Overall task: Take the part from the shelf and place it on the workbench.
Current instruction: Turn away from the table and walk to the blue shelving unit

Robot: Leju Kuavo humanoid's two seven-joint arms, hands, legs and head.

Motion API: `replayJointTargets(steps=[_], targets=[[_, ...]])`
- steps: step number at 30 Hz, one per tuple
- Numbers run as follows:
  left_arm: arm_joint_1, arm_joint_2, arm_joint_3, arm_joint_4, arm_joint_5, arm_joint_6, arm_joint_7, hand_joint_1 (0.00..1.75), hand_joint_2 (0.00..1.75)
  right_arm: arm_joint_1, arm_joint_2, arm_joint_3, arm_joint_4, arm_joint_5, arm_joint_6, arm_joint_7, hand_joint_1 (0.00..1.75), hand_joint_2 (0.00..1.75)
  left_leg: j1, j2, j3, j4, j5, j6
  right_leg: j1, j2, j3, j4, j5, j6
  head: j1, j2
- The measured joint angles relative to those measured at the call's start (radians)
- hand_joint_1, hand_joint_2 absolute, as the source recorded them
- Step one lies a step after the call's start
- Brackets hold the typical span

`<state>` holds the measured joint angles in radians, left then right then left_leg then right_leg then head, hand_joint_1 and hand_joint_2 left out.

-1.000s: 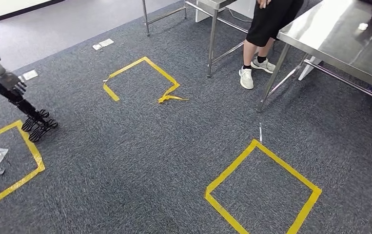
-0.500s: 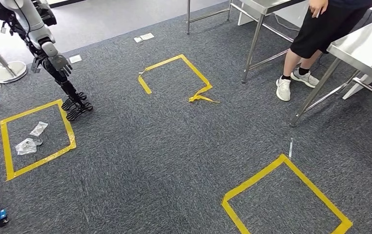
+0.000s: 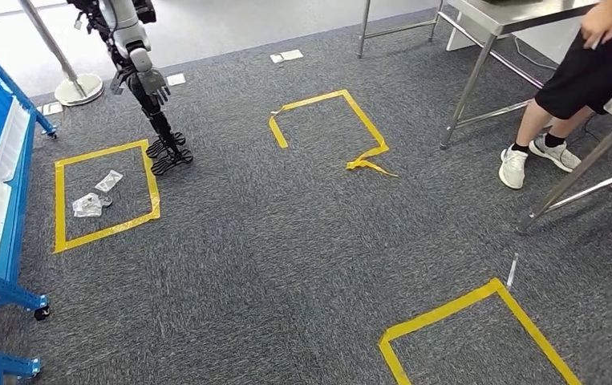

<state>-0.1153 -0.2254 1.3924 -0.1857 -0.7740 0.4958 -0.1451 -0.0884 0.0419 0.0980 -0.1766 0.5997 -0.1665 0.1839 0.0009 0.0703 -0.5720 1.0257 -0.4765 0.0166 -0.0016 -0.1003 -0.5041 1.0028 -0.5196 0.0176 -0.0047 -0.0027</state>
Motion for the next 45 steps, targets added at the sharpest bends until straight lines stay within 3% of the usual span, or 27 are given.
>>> replayJointTargets(steps=[2, 4, 7, 9, 10, 12, 13, 14, 16, 17, 18, 20, 22, 23, 25, 26, 28, 30, 33, 34, 35, 37, 38, 40, 41, 43, 45], targets=[[-0.001, 0.000, 0.000, 0.000, 0.000, 0.002, 0.000, 0.00, 0.00, -0.005, -0.001, 0.000, 0.000, 0.001, 0.000, 0.002, 0.00, 1.75, -0.004, -0.022, -0.002, -0.007, 0.003, 0.012, 0.003, -0.018, 0.004, -0.001, -0.003, 0.009, 0.002, 0.000], [0.000, 0.000, 0.000, 0.000, 0.000, 0.004, 0.000, 0.00, 0.00, -0.009, -0.001, 0.000, 0.000, 0.002, 0.000, 0.003, 0.00, 1.75, -0.001, -0.043, 0.000, -0.016, 0.011, 0.025, 0.000, 0.007, -0.005, 0.022, -0.020, 0.016, 0.003, 0.000], [-0.003, 0.000, 0.000, 0.000, 0.000, 0.006, 0.000, 0.00, 0.00, -0.007, -0.002, 0.000, 0.000, 0.001, 0.000, 0.003, 0.00, 1.75, 0.002, -0.077, -0.002, -0.020, 0.019, 0.039, -0.005, 0.085, -0.087, 0.193, -0.096, 0.010, 0.009, 0.000], [-0.003, 0.000, 0.000, 0.000, 0.000, 0.006, 0.000, 0.00, 0.00, -0.003, -0.002, 0.000, 0.000, 0.000, 0.000, 0.003, 0.00, 1.75, 0.002, -0.107, -0.004, -0.019, 0.021, 0.040, -0.007, 0.096, -0.135, 0.286, -0.120, 0.015, 0.009, 0.000], [-0.002, 0.000, 0.000, 0.000, 0.000, 0.006, 0.000, 0.00, 0.00, -0.002, -0.002, 0.000, 0.000, 0.000, 0.000, 0.003, 0.00, 1.75, 0.002, -0.121, -0.004, -0.018, 0.021, 0.040, -0.010, 0.098, -0.135, 0.278, -0.107, 0.024, 0.009, 0.000], [-0.001, 0.000, 0.000, 0.000, 0.000, 0.006, 0.000, 0.00, 0.00, -0.001, -0.003, 0.000, 0.000, -0.001, 0.000, 0.003, 0.00, 1.75, 0.005, -0.149, -0.002, -0.015, 0.021, 0.036, -0.019, 0.109, -0.085, 0.161, -0.047, 0.047, 0.009, 0.000], [-0.001, 0.001, 0.000, 0.000, 0.000, 0.006, 0.000, 0.00, 0.00, -0.002, -0.002, 0.000, 0.001, -0.001, 0.000, 0.003, 0.00, 1.75, 0.005, -0.161, -0.002, -0.013, 0.020, 0.030, -0.022, 0.127, -0.058, 0.098, -0.022, 0.054, 0.011, 0.000], [-0.002, 0.001, 0.000, 0.000, 0.000, 0.007, 0.000, 0.00, 0.00, -0.002, -0.001, 0.000, 0.001, -0.001, 0.000, 0.002, 0.00, 1.75, 0.005, -0.171, -0.004, -0.009, 0.018, 0.024, -0.024, 0.146, -0.038, 0.049, -0.004, 0.056, 0.012, 0.000], [-0.002, 0.002, 0.000, 0.000, 0.000, 0.008, 0.000, 0.00, 0.00, -0.002, 0.002, 0.000, 0.002, -0.001, 0.000, 0.001, 0.00, 1.75, 0.003, -0.187, -0.010, -0.006, 0.019, 0.011, -0.023, 0.170, -0.027, 0.020, 0.005, 0.044, 0.014, 0.000], [-0.001, 0.002, 0.000, 0.000, 0.000, 0.008, 0.000, 0.00, 0.00, -0.003, 0.003, 0.000, 0.002, -0.001, 0.000, 0.001, 0.00, 1.75, 0.004, -0.194, -0.013, -0.007, 0.021, 0.005, -0.022, 0.164, -0.025, 0.019, 0.007, 0.035, 0.014, 0.000], [0.001, 0.002, 0.000, 0.000, 0.000, 0.008, 0.000, 0.00, 0.00, -0.003, 0.004, 0.000, 0.002, 0.000, 0.000, 0.000, 0.00, 1.75, 0.005, -0.190, -0.017, -0.005, 0.022, 0.000, -0.022, 0.153, -0.024, 0.020, 0.011, 0.024, 0.012, 0.000], [0.003, 0.003, 0.000, 0.000, 0.001, 0.007, -0.003, 0.00, 0.00, -0.002, 0.005, 0.000, 0.002, -0.001, 0.000, 0.001, 0.00, 1.75, 0.005, -0.147, -0.036, 0.031, -0.003, -0.010, -0.022, 0.129, -0.024, 0.017, 0.015, 0.007, 0.007, 0.000], [0.001, 0.003, 0.000, 0.000, 0.002, 0.001, -0.009, 0.00, 0.00, 0.003, 0.006, 0.000, 0.002, -0.005, 0.000, 0.001, 0.00, 1.75, 0.004, -0.094, -0.087, 0.142, -0.066, -0.015, -0.018, 0.100, -0.027, 0.016, 0.015, -0.006, 0.001, 0.000], [-0.001, 0.003, 0.000, 0.000, 0.002, -0.002, -0.013, 0.00, 0.00, 0.006, 0.005, 0.000, 0.003, -0.007, -0.001, 0.001, 0.00, 1.75, 0.004, -0.083, -0.119, 0.211, -0.097, -0.016, -0.015, 0.083, -0.028, 0.016, 0.014, -0.010, -0.002, 0.000], [0.000, 0.003, 0.000, 0.000, 0.002, -0.010, -0.016, 0.00, 0.00, 0.011, 0.005, 0.000, 0.003, -0.012, -0.004, 0.001, 0.00, 1.75, 0.004, -0.076, -0.148, 0.278, -0.114, -0.016, -0.009, 0.052, -0.031, 0.017, 0.013, -0.013, -0.002, 0.000], [0.001, 0.003, 0.000, 0.000, 0.002, -0.013, -0.017, 0.00, 0.00, 0.012, 0.005, 0.000, 0.003, -0.013, -0.005, 0.001, 0.00, 1.75, 0.004, -0.074, -0.131, 0.252, -0.095, -0.013, -0.008, 0.042, -0.031, 0.017, 0.013, -0.013, -0.002, 0.000], [0.000, 0.004, 0.000, 0.000, 0.002, -0.018, -0.019, 0.00, 0.00, 0.011, 0.005, 0.000, 0.003, -0.015, -0.008, 0.001, 0.00, 1.75, -0.002, -0.029, -0.048, 0.107, -0.040, -0.002, -0.005, 0.019, -0.027, 0.017, 0.011, -0.013, -0.002, 0.000], [-0.004, 0.004, 0.000, 0.000, 0.002, -0.024, -0.023, 0.00, 0.00, 0.010, 0.005, -0.001, 0.003, -0.017, -0.011, 0.001, 0.00, 1.75, -0.013, 0.010, 0.009, 0.001, -0.012, 0.011, 0.001, -0.003, -0.022, 0.017, 0.008, -0.009, 0.000, 0.000], [-0.006, 0.006, 0.000, 0.000, 0.002, -0.038, -0.030, 0.00, 0.00, 0.009, 0.006, -0.002, 0.003, -0.021, -0.015, 0.001, 0.00, 1.75, -0.017, -0.013, 0.008, -0.009, -0.007, 0.023, 0.004, -0.027, -0.019, 0.015, 0.005, 0.002, -0.001, 0.000], [-0.005, 0.007, 0.000, 0.000, 0.002, -0.046, -0.031, 0.00, 0.00, 0.010, 0.005, -0.002, 0.003, -0.022, -0.017, 0.000, 0.00, 1.75, -0.014, -0.024, 0.011, -0.017, -0.002, 0.027, 0.003, -0.016, -0.020, 0.021, 0.000, 0.006, 0.000, 0.000], [-0.005, 0.009, 0.000, 0.000, 0.002, -0.057, -0.032, 0.00, 0.00, 0.011, 0.005, -0.002, 0.003, -0.022, -0.019, -0.001, 0.00, 1.75, -0.009, -0.038, 0.013, -0.024, 0.005, 0.033, 0.003, 0.010, -0.035, 0.056, -0.019, 0.006, 0.002, 0.000], [-0.007, 0.012, 0.000, 0.000, 0.002, -0.073, -0.033, 0.00, 0.00, 0.013, 0.005, -0.003, 0.003, -0.024, -0.022, -0.002, 0.00, 1.75, -0.002, -0.066, 0.013, -0.031, 0.013, 0.040, -0.001, 0.072, -0.086, 0.172, -0.072, 0.004, 0.007, 0.000], [-0.007, 0.013, -0.001, 0.000, 0.002, -0.078, -0.032, 0.00, 0.00, 0.015, 0.005, -0.004, 0.003, -0.025, -0.023, -0.003, 0.00, 1.75, 0.000, -0.081, 0.010, -0.030, 0.015, 0.042, -0.002, 0.089, -0.119, 0.240, -0.099, 0.002, 0.008, 0.000], [-0.006, 0.014, -0.001, 0.000, 0.002, -0.081, -0.032, 0.00, 0.00, 0.019, 0.005, -0.007, 0.003, -0.027, -0.025, -0.003, 0.00, 1.75, 0.001, -0.111, 0.010, -0.029, 0.017, 0.040, -0.007, 0.096, -0.142, 0.285, -0.104, 0.014, 0.008, 0.000], [-0.005, 0.014, -0.001, 0.000, 0.002, -0.082, -0.032, 0.00, 0.00, 0.020, 0.005, -0.008, 0.003, -0.027, -0.026, -0.004, 0.00, 1.75, 0.002, -0.125, 0.011, -0.028, 0.017, 0.038, -0.010, 0.098, -0.131, 0.258, -0.085, 0.025, 0.008, 0.000], [-0.005, 0.015, -0.001, 0.000, 0.002, -0.084, -0.032, 0.00, 0.00, 0.021, 0.005, -0.010, 0.004, -0.027, -0.026, -0.005, 0.00, 1.75, 0.006, -0.155, 0.009, -0.022, 0.015, 0.029, -0.023, 0.133, -0.069, 0.119, -0.024, 0.051, 0.009, 0.000], [-0.006, 0.016, -0.001, 0.000, 0.002, -0.087, -0.032, 0.00, 0.00, 0.021, 0.006, -0.010, 0.004, -0.025, -0.026, -0.008, 0.00, 1.75, 0.005, -0.177, 0.001, -0.011, 0.011, 0.016, -0.030, 0.168, -0.032, 0.028, 0.007, 0.052, 0.009, 0.000]])
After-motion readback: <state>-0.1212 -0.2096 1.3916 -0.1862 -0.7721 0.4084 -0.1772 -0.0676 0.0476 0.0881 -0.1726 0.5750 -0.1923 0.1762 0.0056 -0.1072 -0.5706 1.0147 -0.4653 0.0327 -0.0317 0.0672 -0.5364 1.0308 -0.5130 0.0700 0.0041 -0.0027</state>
